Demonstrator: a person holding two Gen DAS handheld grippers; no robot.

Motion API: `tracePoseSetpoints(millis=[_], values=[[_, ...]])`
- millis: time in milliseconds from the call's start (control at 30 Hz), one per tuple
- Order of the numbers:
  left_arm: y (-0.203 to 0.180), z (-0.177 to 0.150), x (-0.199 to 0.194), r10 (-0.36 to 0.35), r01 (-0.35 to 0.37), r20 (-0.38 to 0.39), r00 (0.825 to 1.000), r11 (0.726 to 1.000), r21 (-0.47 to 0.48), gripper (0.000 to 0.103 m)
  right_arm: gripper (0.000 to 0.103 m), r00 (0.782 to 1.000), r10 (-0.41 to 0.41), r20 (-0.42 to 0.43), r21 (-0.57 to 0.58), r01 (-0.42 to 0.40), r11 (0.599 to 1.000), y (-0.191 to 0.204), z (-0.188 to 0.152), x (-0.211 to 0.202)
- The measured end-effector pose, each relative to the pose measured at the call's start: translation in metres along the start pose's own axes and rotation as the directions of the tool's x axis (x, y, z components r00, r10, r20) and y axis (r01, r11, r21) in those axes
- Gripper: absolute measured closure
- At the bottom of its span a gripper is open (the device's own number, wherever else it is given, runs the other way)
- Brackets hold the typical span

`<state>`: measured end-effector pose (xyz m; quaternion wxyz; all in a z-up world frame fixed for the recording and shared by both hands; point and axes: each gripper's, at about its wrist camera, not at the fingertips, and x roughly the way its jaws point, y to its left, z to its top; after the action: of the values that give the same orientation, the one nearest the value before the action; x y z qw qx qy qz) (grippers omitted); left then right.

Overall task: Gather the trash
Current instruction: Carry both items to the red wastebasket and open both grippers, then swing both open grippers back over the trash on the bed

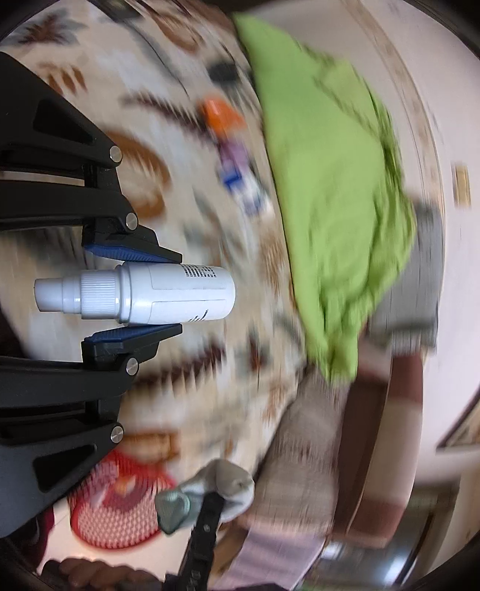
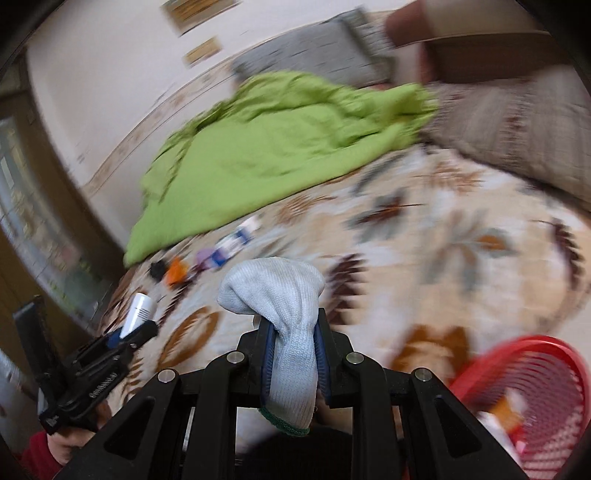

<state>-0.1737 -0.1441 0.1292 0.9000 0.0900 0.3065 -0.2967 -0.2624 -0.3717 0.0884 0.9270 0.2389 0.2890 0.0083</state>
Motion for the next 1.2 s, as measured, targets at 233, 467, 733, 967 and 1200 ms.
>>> tracePoseSetpoints(millis=[233, 467, 733, 967, 1200], values=[[-0.123, 0.024, 0.027, -0.320, 0.331, -0.099, 0.942, 0.935, 0.126, 0.074, 0.081, 0.973, -0.222, 0.062, 0.139, 0.212, 0.967, -0.090, -0.012, -0.093], [-0.216, 0.005, 0.062, -0.457, 0.509, -0.267, 0.849, 0.843, 0.176, 0.055, 0.074, 0.943, -0.333, 0.006, 0.271, 0.319, 0.908, -0.154, -0.043, -0.130], [-0.186, 0.012, 0.058, -0.412, 0.445, -0.212, 0.886, 0.883, 0.149, 0.039, 0.050, 0.938, -0.345, -0.011, 0.298, 0.333, 0.895, -0.166, -0.043, -0.126], [-0.094, 0.028, 0.047, -0.289, 0.298, -0.111, 0.951, 0.952, 0.076, 0.036, 0.046, 0.982, -0.190, 0.001, 0.208, 0.186, 0.960, -0.111, -0.013, -0.072], [0.064, 0.033, 0.046, -0.045, 0.039, -0.063, 0.997, 0.995, -0.094, 0.034, 0.045, 0.998, -0.013, -0.067, 0.043, 0.016, 0.999, -0.019, 0.012, 0.008]])
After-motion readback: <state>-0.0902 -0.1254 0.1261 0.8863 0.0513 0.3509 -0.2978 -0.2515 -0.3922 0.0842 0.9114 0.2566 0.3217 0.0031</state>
